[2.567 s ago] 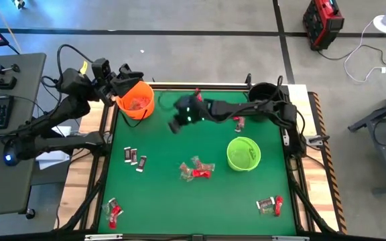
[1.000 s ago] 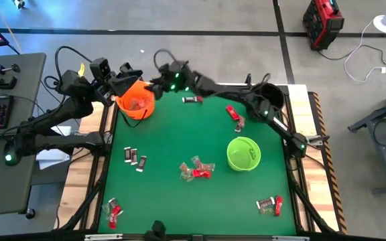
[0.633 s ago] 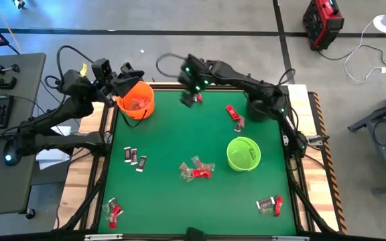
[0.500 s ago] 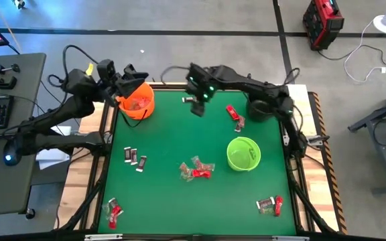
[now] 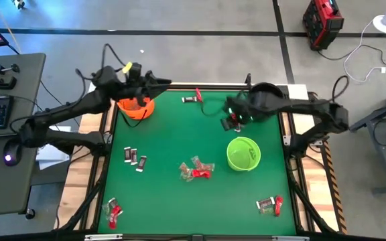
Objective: Sort candy by brand, put in halloween buckets
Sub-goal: Put the orange gummy into the orange bucket
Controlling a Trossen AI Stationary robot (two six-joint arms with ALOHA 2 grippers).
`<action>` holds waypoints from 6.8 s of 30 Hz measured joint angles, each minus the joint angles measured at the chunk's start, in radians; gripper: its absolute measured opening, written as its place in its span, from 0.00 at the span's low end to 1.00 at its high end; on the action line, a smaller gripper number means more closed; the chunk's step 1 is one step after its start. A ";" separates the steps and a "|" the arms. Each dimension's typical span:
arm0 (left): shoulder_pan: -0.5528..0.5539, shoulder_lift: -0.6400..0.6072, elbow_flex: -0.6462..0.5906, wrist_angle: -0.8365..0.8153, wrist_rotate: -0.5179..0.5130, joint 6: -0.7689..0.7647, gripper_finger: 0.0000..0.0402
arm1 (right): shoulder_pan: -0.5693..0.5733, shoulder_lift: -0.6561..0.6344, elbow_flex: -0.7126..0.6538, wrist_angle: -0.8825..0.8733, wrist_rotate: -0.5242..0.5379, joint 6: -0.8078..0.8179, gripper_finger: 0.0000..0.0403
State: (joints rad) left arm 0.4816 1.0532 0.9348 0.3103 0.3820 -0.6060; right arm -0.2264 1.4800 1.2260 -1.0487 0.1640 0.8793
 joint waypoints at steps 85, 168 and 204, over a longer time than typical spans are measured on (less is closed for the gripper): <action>0.003 -0.018 0.000 0.148 0.000 0.035 0.36 | -0.015 -0.196 -0.162 0.238 0.183 0.016 0.00; -0.065 -0.020 -0.404 -0.059 0.057 0.154 0.36 | -0.117 0.181 -0.248 0.128 0.092 1.246 0.35; -0.053 -0.136 -0.377 0.408 0.160 -0.087 0.36 | 0.025 0.081 0.033 0.269 0.361 0.602 0.00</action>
State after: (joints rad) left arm 0.4288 0.9177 0.5582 0.7180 0.5417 -0.6933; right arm -0.2017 1.5613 1.2587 -0.7801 0.5249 1.4815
